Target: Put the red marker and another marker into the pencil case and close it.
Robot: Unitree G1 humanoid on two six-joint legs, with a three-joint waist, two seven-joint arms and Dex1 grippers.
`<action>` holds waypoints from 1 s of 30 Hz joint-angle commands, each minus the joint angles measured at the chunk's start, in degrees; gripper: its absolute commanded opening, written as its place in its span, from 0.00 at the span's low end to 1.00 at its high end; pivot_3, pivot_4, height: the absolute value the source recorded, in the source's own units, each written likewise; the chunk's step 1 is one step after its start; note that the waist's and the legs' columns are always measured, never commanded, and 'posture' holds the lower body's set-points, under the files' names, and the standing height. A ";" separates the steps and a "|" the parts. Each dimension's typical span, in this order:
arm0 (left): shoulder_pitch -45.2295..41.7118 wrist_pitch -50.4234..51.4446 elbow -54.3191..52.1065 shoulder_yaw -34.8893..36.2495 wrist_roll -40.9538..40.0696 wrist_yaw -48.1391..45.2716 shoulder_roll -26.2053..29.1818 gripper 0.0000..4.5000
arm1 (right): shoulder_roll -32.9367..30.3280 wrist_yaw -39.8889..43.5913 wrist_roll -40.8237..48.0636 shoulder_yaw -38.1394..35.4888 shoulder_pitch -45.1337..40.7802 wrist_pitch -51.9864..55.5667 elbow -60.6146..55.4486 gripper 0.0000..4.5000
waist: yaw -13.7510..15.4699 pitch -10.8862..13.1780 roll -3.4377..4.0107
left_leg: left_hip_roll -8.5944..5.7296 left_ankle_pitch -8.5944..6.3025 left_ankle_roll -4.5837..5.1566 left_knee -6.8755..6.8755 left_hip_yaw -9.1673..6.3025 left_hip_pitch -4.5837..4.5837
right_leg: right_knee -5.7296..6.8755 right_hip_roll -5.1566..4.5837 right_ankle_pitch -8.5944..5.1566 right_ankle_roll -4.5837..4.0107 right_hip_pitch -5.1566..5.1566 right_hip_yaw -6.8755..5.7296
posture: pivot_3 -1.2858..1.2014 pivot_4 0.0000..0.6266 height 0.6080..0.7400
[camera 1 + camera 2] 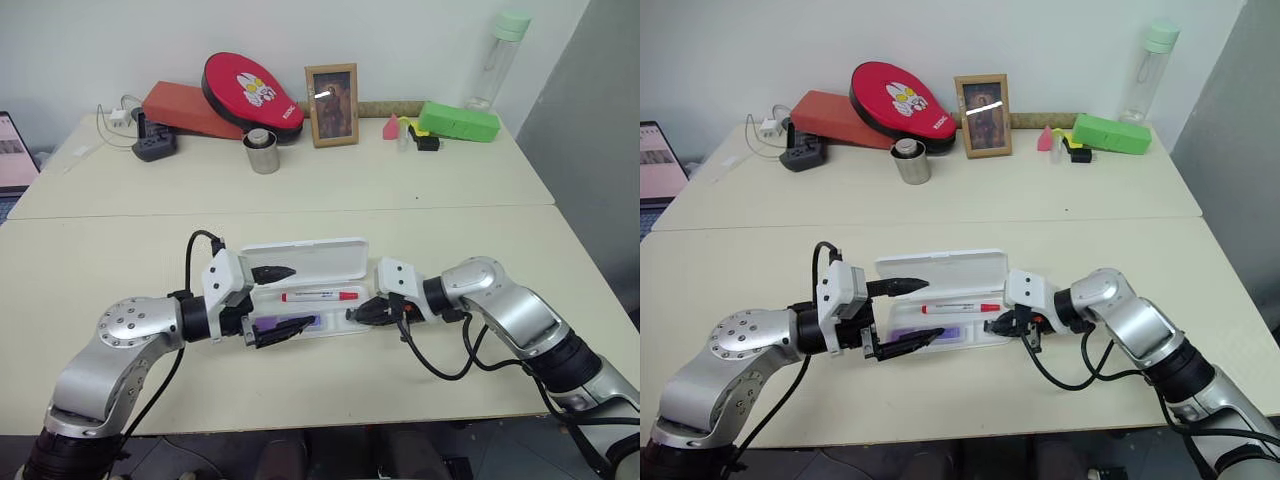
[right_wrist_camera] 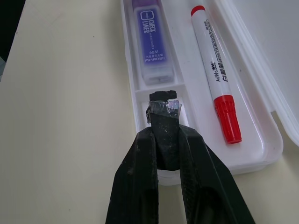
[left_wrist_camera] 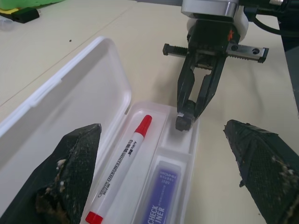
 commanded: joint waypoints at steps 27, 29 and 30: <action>-1.76 0.41 -2.71 -2.14 0.12 2.17 -0.09 1.00 | 2.81 0.84 0.97 -3.18 -2.22 0.63 -1.25 0.99 | -0.01 0.00 0.00 | 0.00 0.00 0.00 0.00 0.01 0.00 | 0.00 0.01 0.00 0.00 -0.01 0.00 | 0.52 0.24 1.00; -1.56 0.83 -3.22 -1.62 -0.29 2.48 0.02 1.00 | 2.18 2.19 3.14 -4.75 -2.09 1.02 -3.66 0.99 | -0.01 0.00 0.00 | 0.00 0.00 0.00 0.00 0.01 0.00 | 0.00 0.01 0.00 -0.01 -0.01 0.00 | 0.52 0.24 1.00; -1.13 1.29 -3.62 -0.82 -0.77 3.04 -0.02 1.00 | 1.50 3.20 4.57 -6.04 -2.22 1.38 -5.23 0.99 | 0.00 0.00 0.00 | 0.00 0.00 0.00 0.00 0.00 -0.01 | 0.00 0.00 0.00 -0.01 -0.01 0.00 | 0.52 0.24 1.00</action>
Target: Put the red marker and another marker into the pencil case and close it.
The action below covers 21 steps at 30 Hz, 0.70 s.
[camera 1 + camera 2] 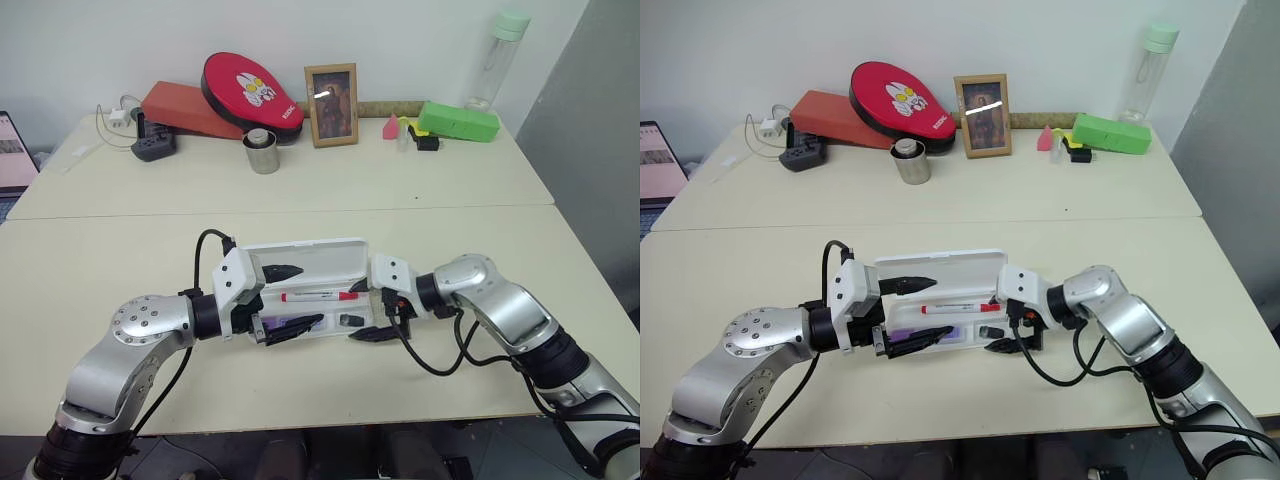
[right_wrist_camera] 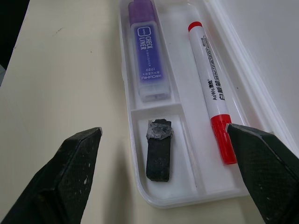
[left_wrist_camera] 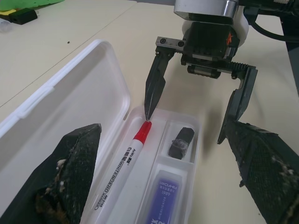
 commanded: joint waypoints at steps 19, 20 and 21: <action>10.11 12.88 -10.31 33.25 -24.78 11.60 3.49 1.00 | 10.69 -2.38 1.08 -10.30 -30.76 -6.82 34.14 0.83 | -0.32 0.05 0.00 | 0.39 0.00 0.00 -0.09 0.25 0.19 | -0.02 0.22 0.20 -0.43 -0.07 0.16 | 0.52 0.24 1.00; 10.46 12.91 -10.29 33.74 -25.04 11.83 3.63 1.00 | 11.77 -2.62 -0.21 -9.83 -32.05 -8.35 37.32 0.78 | -0.32 0.05 0.00 | 0.40 0.00 -0.01 -0.11 0.29 0.16 | -0.03 0.22 0.20 -0.43 -0.10 0.22 | 0.52 0.24 1.00; 10.79 12.87 -10.39 34.15 -25.03 11.99 3.83 1.00 | 12.73 -2.81 -1.12 -9.52 -33.15 -9.06 39.69 0.72 | -0.32 0.05 0.00 | 0.40 0.00 -0.01 -0.11 0.30 0.15 | -0.03 0.22 0.20 -0.43 -0.11 0.22 | 0.52 0.24 1.00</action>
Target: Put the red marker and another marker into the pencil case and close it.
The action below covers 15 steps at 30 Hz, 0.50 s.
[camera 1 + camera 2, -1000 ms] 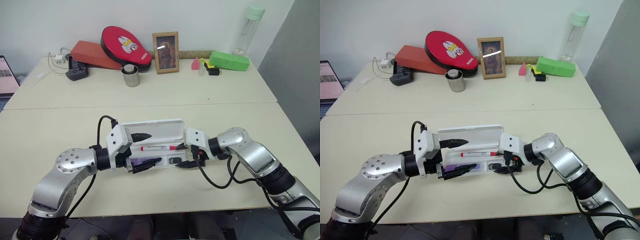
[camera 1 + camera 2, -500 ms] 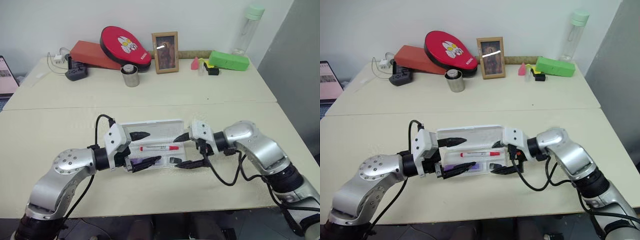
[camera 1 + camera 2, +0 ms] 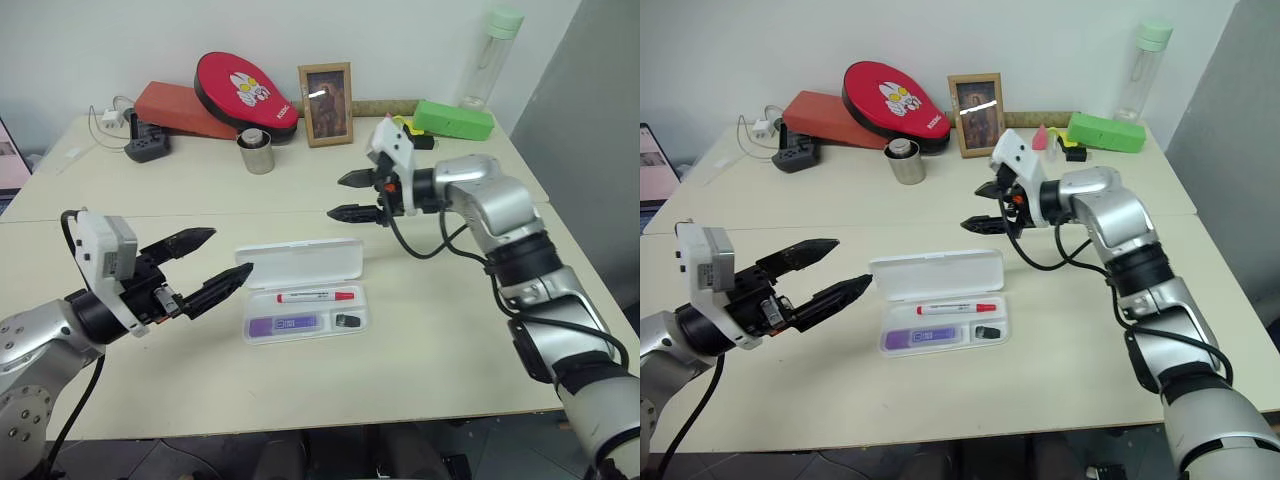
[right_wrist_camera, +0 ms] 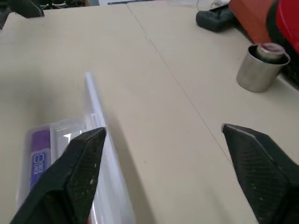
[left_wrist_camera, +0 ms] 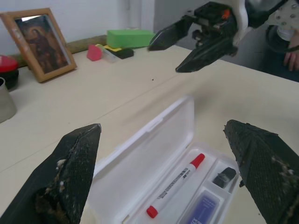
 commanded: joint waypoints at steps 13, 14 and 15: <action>3.50 0.30 -3.36 4.17 -4.14 4.18 1.67 1.00 | 4.50 4.00 -8.65 2.86 -4.22 -8.41 9.54 0.09 | 0.10 0.01 0.01 | 0.02 -0.01 -0.02 0.01 -0.05 -0.05 | 0.01 0.00 0.00 -0.01 -0.03 0.14 | 0.52 0.24 1.00; 3.50 0.31 -3.42 4.14 -4.26 4.33 1.69 1.00 | 4.58 4.27 -8.72 2.85 -4.04 -8.39 9.33 0.03 | 0.10 0.01 0.02 | 0.02 -0.01 -0.02 0.01 -0.05 -0.05 | 0.01 0.00 0.00 -0.01 -0.03 0.14 | 0.52 0.24 1.00; 3.52 0.30 -3.45 4.09 -4.35 4.43 1.75 1.00 | 4.71 4.57 -8.83 2.83 -3.85 -8.35 9.11 0.00 | 0.10 0.01 0.01 | 0.02 -0.01 -0.02 0.01 -0.05 -0.05 | 0.01 0.00 0.00 -0.01 -0.03 0.14 | 0.52 0.24 1.00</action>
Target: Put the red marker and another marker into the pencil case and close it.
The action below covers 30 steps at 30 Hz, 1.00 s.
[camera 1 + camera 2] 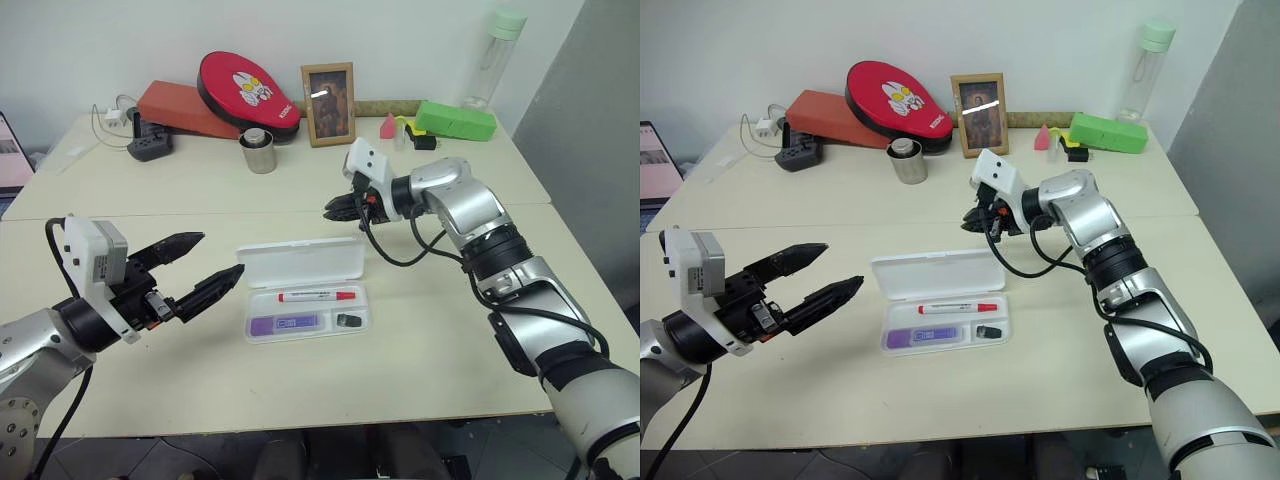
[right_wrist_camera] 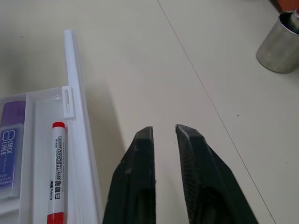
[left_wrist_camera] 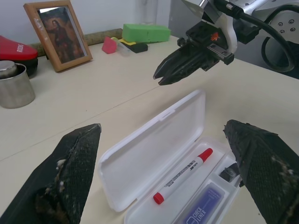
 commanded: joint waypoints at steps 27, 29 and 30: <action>8.25 -0.68 -0.92 -1.19 1.54 -14.17 11.66 1.00 | -7.07 8.60 -3.13 9.05 17.50 5.00 -31.59 0.00 | 0.00 0.02 0.03 | 0.00 -0.01 -0.01 -0.08 -0.02 0.04 | -0.02 0.01 -0.05 -0.07 0.00 0.01 | 0.52 0.24 1.00; 7.62 -0.91 -0.26 -1.51 1.86 -14.58 11.75 1.00 | -6.67 7.06 -4.61 10.30 18.69 4.63 -30.92 0.00 | 0.01 0.02 0.02 | 0.01 -0.01 -0.01 -0.08 -0.02 0.04 | -0.01 0.01 -0.05 -0.07 -0.01 0.00 | 0.52 0.24 1.00; 7.21 -0.91 -0.11 -1.70 1.91 -14.68 11.72 1.00 | -6.42 6.43 -5.25 10.83 19.21 4.42 -30.26 0.00 | 0.01 0.02 0.03 | 0.02 -0.01 -0.01 -0.06 -0.04 0.05 | -0.01 0.00 -0.05 -0.07 0.00 -0.01 | 0.52 0.24 1.00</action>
